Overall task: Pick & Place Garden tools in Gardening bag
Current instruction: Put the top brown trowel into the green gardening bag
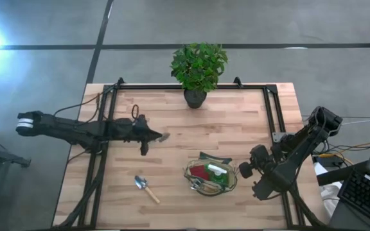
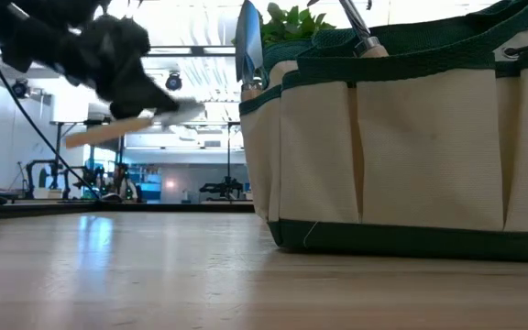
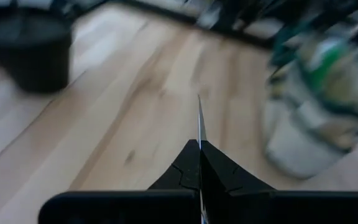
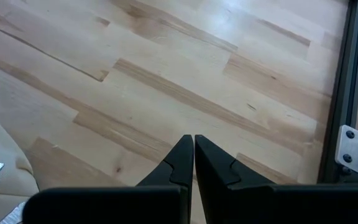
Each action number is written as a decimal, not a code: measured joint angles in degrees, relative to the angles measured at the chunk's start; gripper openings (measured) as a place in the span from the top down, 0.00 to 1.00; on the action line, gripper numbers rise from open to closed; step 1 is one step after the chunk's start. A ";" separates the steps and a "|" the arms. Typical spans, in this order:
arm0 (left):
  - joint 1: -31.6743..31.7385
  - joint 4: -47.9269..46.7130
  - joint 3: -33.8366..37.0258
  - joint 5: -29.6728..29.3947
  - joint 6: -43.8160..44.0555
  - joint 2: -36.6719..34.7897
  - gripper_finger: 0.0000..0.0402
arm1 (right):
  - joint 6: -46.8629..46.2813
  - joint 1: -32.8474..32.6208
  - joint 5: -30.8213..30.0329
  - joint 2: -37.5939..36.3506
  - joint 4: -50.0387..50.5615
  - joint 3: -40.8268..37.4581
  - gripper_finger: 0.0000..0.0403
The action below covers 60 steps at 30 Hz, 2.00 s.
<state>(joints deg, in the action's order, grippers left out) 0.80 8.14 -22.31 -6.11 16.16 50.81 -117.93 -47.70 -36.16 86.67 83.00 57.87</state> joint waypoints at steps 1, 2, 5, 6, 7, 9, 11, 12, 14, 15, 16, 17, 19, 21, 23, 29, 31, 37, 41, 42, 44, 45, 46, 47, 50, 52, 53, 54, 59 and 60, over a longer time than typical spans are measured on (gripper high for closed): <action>-0.32 2.11 0.00 0.63 -0.19 0.01 1.00 | -0.04 0.00 0.00 0.00 0.00 0.00 0.98; -0.69 4.33 0.00 1.37 -0.64 0.10 1.00 | -0.11 0.00 0.00 0.00 0.00 0.00 0.98; -1.91 10.16 0.02 2.34 -1.49 0.50 1.00 | -0.15 0.02 0.00 0.00 0.02 -0.02 0.98; -2.26 12.03 0.02 2.38 -1.66 0.79 1.00 | -0.13 0.02 0.00 0.00 0.02 -0.02 0.98; -2.60 13.59 0.02 2.60 -2.06 1.10 1.00 | -0.15 0.02 0.00 0.00 0.02 -0.02 0.98; -3.18 16.82 0.04 3.25 -2.54 1.95 1.00 | -0.15 0.04 -0.01 0.00 0.04 -0.02 0.98; -3.64 19.99 0.04 4.16 -2.62 3.01 1.00 | -0.15 0.11 -0.03 0.00 0.04 -0.02 0.98; -3.78 21.72 0.05 4.49 -2.69 3.66 1.00 | -0.15 0.15 -0.07 0.00 0.04 -0.02 0.98; -4.15 25.40 0.05 5.15 -2.70 5.29 1.00 | -0.15 0.15 -0.49 0.00 0.07 -0.02 0.98; -4.39 27.49 0.07 5.20 -2.72 6.22 1.00 | -0.16 0.15 -1.13 0.00 0.07 -0.02 0.98; -4.69 29.88 0.07 5.33 -2.74 7.28 1.00 | -0.15 0.15 -1.48 0.00 0.06 -0.02 0.98; -4.97 32.17 0.07 5.44 -2.86 8.34 1.00 | -0.17 0.22 -1.55 0.00 0.07 -0.02 0.98; -5.63 36.68 0.07 5.55 -3.12 10.47 1.00 | -0.15 0.46 -1.55 0.00 0.07 -0.02 0.98; -6.19 39.98 0.01 6.07 -3.55 12.32 1.00 | -0.11 0.52 -1.53 0.02 0.08 -0.04 0.98; -6.70 42.31 -0.56 6.77 -3.61 13.93 1.00 | -0.12 0.52 -1.53 0.02 0.09 -0.04 0.98; -8.47 45.00 -3.60 7.19 -5.47 17.36 1.00 | -0.34 0.52 -1.58 0.02 0.06 -0.17 0.98; -9.17 45.51 -4.93 7.17 -7.58 18.34 1.00 | -0.83 0.52 -2.35 0.02 0.00 -0.17 0.98; -9.79 49.84 -6.62 4.99 -12.90 20.78 1.00 | 1.71 0.50 -14.15 0.02 -3.41 -0.17 0.98; -9.56 54.61 -6.58 3.55 -13.03 22.53 1.00 | 7.60 0.91 -24.09 0.02 -7.86 0.56 0.98; -9.56 55.61 -6.68 3.57 -12.94 23.22 1.00 | 9.74 1.14 -26.33 0.02 -9.49 1.03 0.98; -9.56 58.02 -7.18 3.58 -12.79 24.60 1.00 | 14.07 1.59 -30.42 0.02 -11.88 2.22 0.98; -9.56 59.11 -7.66 3.58 -12.63 25.41 1.00 | 16.45 1.79 -32.31 0.02 -13.10 2.98 0.98; -9.56 60.56 -8.28 3.57 -12.62 26.38 1.00 | 19.09 2.02 -34.20 0.01 -14.53 3.82 0.98; -9.56 61.61 -8.87 3.58 -12.58 27.28 1.00 | 21.71 2.24 -35.82 0.00 -15.99 4.66 0.98; -9.56 64.13 -11.20 3.58 -12.60 30.36 1.00 | 28.96 2.67 -39.28 0.02 -19.26 7.46 0.98; -9.56 64.47 -13.12 3.59 -13.18 32.16 1.00 | 32.76 2.95 -40.59 0.00 -20.85 9.31 0.98; -9.56 64.61 -14.19 3.60 -13.73 32.98 1.00 | 33.93 2.99 -40.59 0.00 -21.34 10.09 0.98; -9.56 64.56 -15.04 3.62 -14.38 33.69 1.00 | 34.66 3.03 -40.66 0.00 -21.65 10.83 0.98; -9.56 64.48 -18.79 4.06 -16.67 36.71 1.00 | 35.65 3.10 -43.38 0.00 -23.39 13.04 0.97; -9.56 64.53 -19.14 4.06 -17.17 37.00 1.00 | 35.69 3.08 -43.39 0.00 -23.79 13.27 0.96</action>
<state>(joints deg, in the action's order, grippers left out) -8.75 72.67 -41.44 -2.04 -1.02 87.80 -82.24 -44.62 -79.55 86.67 59.21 71.13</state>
